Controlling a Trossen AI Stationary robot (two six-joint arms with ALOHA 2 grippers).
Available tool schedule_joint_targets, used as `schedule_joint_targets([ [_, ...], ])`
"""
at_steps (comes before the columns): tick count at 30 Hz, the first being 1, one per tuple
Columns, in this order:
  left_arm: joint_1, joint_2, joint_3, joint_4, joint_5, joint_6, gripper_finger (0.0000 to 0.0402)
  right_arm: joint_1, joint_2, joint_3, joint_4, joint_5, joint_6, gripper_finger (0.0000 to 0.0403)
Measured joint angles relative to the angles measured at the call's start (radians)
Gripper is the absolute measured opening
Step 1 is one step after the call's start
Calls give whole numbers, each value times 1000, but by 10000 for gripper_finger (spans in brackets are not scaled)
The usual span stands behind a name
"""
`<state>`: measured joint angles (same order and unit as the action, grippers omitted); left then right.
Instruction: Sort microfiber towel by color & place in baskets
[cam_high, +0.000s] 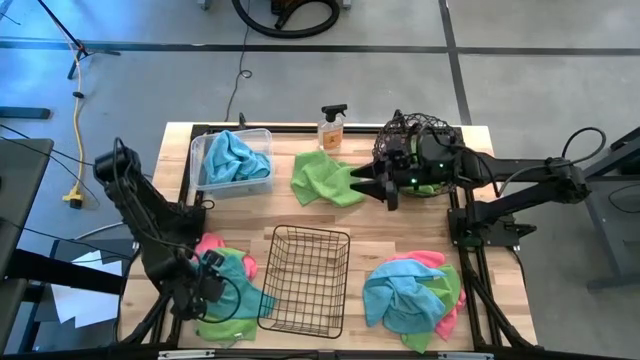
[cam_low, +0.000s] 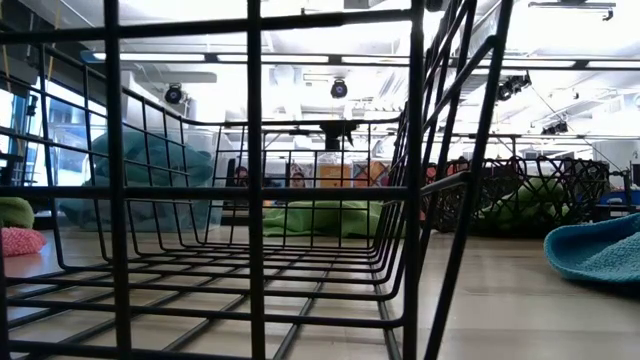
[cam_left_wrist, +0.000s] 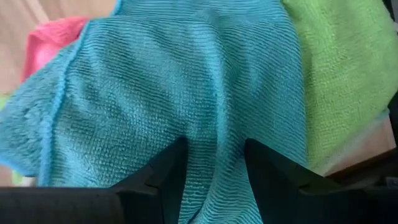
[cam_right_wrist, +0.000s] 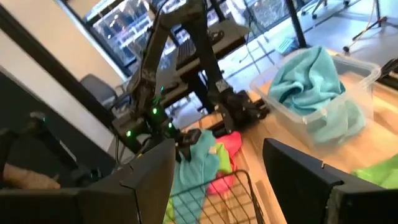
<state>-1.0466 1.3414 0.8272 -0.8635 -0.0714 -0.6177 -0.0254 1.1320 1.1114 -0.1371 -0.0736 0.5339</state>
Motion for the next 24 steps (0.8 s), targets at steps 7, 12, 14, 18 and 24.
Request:
schedule_joint_targets([
  [7,16,9,10,25,37,-56,99,0,0,0,-52,-17,-28,240],
  [12,48,-9,63,27,66,-150,11,0,0,0,-57,-52,-63,240],
  [14,53,-23,82,13,85,-165,8,0,0,0,-56,-55,-75,240],
  [18,66,-62,121,-26,105,-208,1,0,-7,0,-54,-61,-109,240],
  [24,105,-137,222,-95,92,-270,0,0,-21,0,-55,-61,-116,240],
])
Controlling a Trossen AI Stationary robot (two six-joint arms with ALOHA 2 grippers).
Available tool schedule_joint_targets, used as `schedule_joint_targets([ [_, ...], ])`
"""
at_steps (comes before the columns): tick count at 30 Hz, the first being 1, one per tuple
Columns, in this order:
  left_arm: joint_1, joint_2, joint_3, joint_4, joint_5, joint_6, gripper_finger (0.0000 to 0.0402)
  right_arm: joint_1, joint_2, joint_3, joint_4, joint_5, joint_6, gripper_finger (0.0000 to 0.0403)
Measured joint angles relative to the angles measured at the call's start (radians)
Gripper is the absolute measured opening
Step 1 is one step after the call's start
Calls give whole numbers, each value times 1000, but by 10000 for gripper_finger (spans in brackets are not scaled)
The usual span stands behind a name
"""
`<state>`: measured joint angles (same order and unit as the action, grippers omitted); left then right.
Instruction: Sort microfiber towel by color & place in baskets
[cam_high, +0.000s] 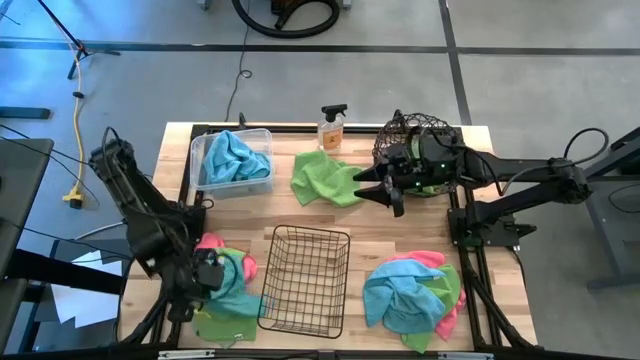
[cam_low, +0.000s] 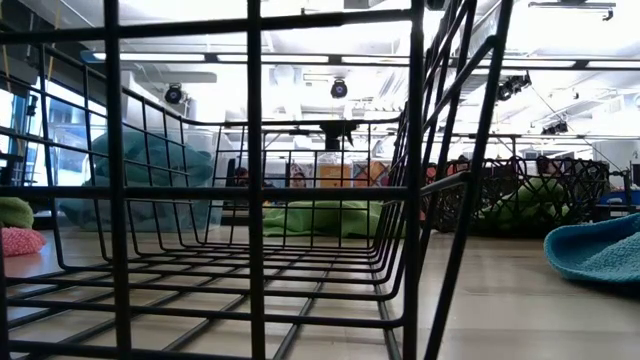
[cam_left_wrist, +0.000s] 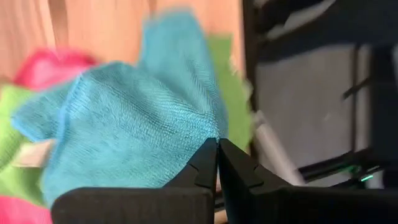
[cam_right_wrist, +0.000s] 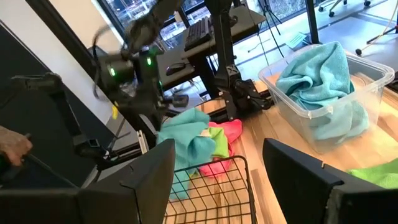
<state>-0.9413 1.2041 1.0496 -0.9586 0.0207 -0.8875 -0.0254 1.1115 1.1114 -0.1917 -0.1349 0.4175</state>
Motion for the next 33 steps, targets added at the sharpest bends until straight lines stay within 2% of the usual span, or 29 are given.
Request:
schedule_joint_targets([
  [8,123,-78,243,-166,-142,64,0,0,-8,0,6,0,-19,240],
  [13,216,-92,412,-272,-359,175,0,0,-8,0,8,0,-31,240],
  [18,327,-93,547,-280,-580,371,0,0,-8,0,10,0,-27,240],
  [22,448,-94,625,-257,-695,541,0,0,-8,0,39,0,-26,240],
  [25,524,-95,653,-190,-728,658,0,0,-8,0,65,0,-26,240],
  [28,583,-106,647,-54,-724,748,0,0,-8,0,82,0,-33,240],
  [30,615,-113,628,65,-688,806,0,-1,-8,0,93,0,-34,240],
  [33,658,-117,571,243,-565,886,0,-1,-8,0,114,1,-50,240],
])
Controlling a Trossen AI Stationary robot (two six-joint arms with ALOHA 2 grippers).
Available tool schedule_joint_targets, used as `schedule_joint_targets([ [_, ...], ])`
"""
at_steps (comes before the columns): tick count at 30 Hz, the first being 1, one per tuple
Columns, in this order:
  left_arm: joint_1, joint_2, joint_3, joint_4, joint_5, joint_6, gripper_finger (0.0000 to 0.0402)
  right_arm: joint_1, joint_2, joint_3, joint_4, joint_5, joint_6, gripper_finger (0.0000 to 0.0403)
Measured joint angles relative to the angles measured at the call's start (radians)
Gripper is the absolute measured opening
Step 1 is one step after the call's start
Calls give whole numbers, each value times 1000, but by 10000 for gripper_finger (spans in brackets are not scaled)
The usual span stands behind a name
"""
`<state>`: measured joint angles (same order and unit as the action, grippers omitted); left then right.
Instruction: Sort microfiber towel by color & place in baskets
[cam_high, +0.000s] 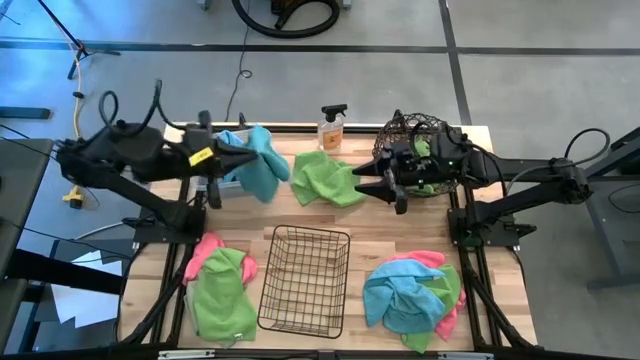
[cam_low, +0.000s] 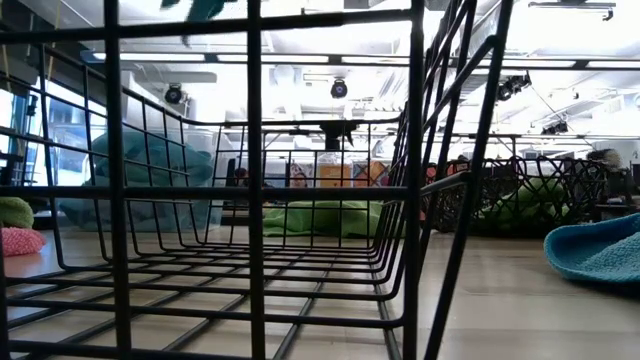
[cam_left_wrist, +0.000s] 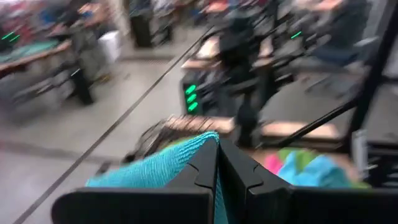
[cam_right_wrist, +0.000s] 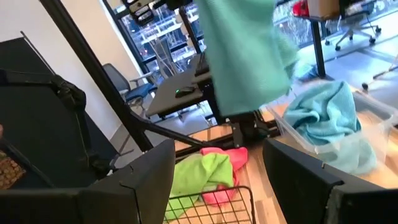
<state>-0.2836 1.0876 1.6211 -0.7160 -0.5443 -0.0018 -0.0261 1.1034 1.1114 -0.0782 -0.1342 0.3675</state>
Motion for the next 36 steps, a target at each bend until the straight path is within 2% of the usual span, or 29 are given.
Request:
schedule_joint_targets([
  [4,57,-13,-140,221,145,14,0,0,0,0,88,0,-14,240],
  [8,98,-32,-343,452,224,-44,0,0,-2,0,169,0,-60,240],
  [15,109,-41,-696,1019,262,-188,0,0,-19,0,186,0,-97,240],
  [17,109,-35,-771,1176,255,-224,0,0,-19,0,200,0,-98,240],
  [19,109,-31,-821,1265,244,-237,0,0,-19,0,211,0,-100,240],
  [36,201,-51,-841,1254,252,-224,0,0,-19,0,217,0,-115,240],
])
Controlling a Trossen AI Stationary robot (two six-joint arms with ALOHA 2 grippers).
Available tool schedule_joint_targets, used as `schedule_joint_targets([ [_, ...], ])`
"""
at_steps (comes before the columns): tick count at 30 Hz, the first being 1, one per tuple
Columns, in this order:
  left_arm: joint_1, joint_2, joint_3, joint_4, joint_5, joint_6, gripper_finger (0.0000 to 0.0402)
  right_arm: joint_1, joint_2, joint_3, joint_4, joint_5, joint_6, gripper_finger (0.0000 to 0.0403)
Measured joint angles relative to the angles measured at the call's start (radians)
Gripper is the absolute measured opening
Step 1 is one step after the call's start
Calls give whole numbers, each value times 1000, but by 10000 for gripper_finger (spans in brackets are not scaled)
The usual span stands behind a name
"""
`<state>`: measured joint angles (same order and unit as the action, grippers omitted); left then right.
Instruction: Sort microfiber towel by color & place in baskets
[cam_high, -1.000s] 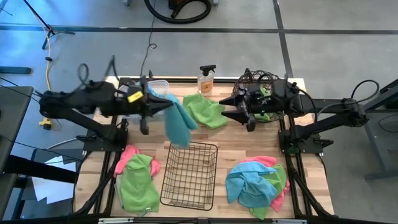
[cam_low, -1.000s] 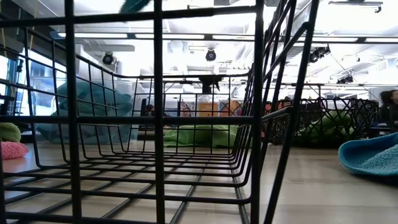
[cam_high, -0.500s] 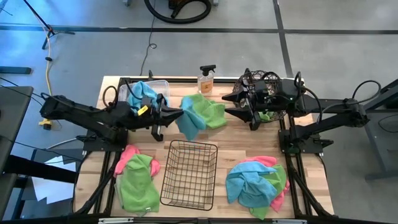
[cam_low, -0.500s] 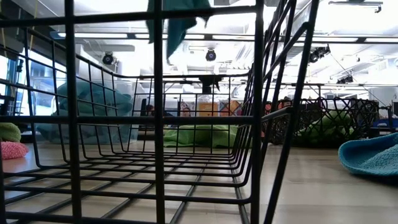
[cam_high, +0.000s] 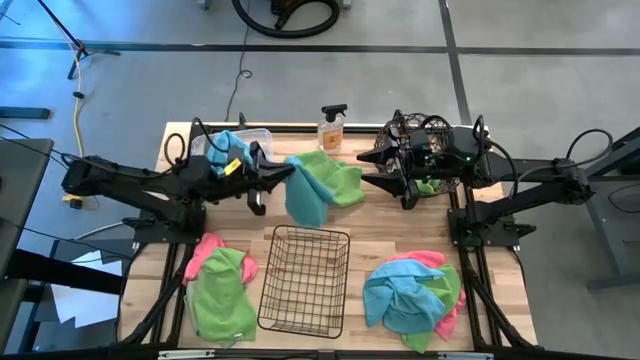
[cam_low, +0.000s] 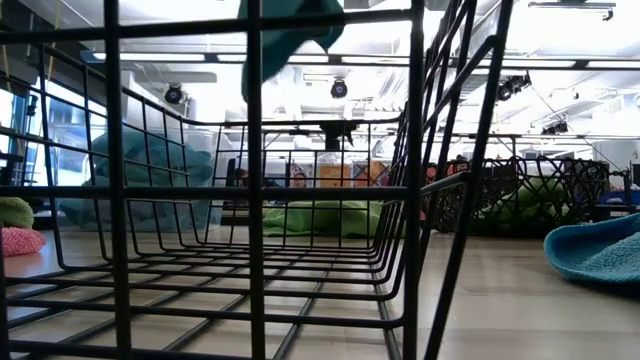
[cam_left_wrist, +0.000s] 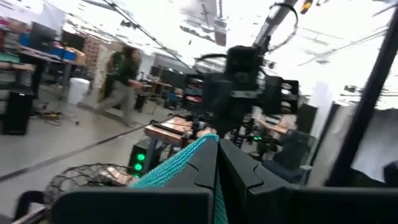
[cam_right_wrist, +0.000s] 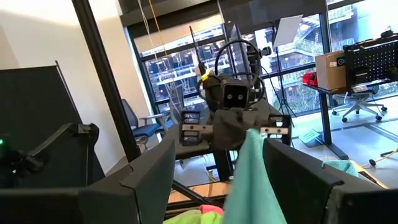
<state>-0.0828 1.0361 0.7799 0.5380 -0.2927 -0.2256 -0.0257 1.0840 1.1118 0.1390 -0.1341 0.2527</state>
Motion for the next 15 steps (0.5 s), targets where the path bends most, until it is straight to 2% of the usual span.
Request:
schedule_joint_targets([
  [8,126,-162,0,-223,-3,27,0,0,0,0,0,0,0,240],
  [15,285,-322,0,-396,-61,63,0,0,0,0,0,20,0,240],
])
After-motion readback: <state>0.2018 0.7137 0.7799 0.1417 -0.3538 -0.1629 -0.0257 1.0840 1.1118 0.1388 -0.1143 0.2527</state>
